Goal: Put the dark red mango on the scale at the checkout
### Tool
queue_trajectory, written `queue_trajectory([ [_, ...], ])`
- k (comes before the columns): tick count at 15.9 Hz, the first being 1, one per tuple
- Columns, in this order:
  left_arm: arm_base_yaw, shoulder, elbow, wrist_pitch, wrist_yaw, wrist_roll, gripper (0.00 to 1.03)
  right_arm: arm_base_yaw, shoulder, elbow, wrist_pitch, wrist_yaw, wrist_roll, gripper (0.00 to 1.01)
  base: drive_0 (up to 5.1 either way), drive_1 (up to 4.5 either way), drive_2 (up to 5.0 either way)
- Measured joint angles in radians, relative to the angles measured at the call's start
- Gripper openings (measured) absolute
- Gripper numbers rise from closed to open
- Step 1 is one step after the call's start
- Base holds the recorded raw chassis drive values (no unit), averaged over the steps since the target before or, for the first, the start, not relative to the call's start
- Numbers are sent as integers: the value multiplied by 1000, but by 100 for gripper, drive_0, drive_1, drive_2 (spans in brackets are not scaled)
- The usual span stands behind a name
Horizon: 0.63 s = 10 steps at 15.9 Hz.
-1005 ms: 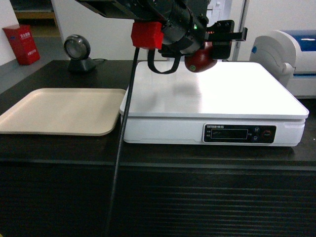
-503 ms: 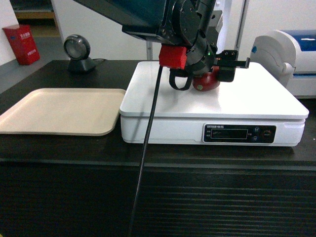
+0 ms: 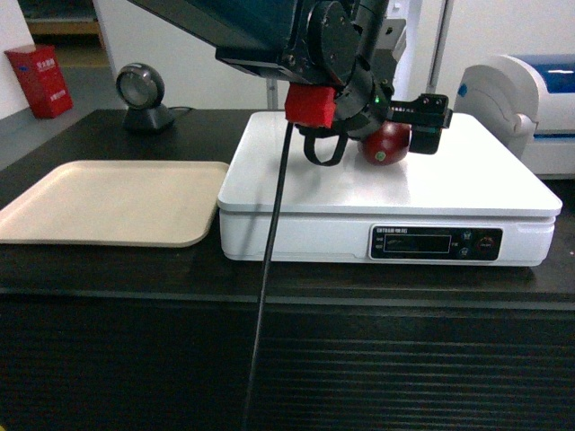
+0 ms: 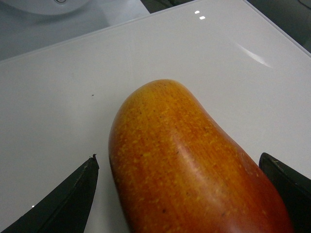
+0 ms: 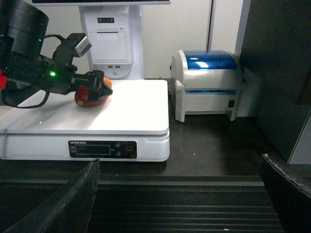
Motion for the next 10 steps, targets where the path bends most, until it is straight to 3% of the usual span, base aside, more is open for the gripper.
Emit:
queue_trajectory([
  [6, 31, -332, -297, 264, 23, 10, 98, 0, 0, 0, 0, 0, 0, 98, 0, 0, 0],
  [10, 134, -616, -580, 462, -7, 79, 98, 0, 0, 0, 0, 0, 0, 98, 0, 0, 0],
])
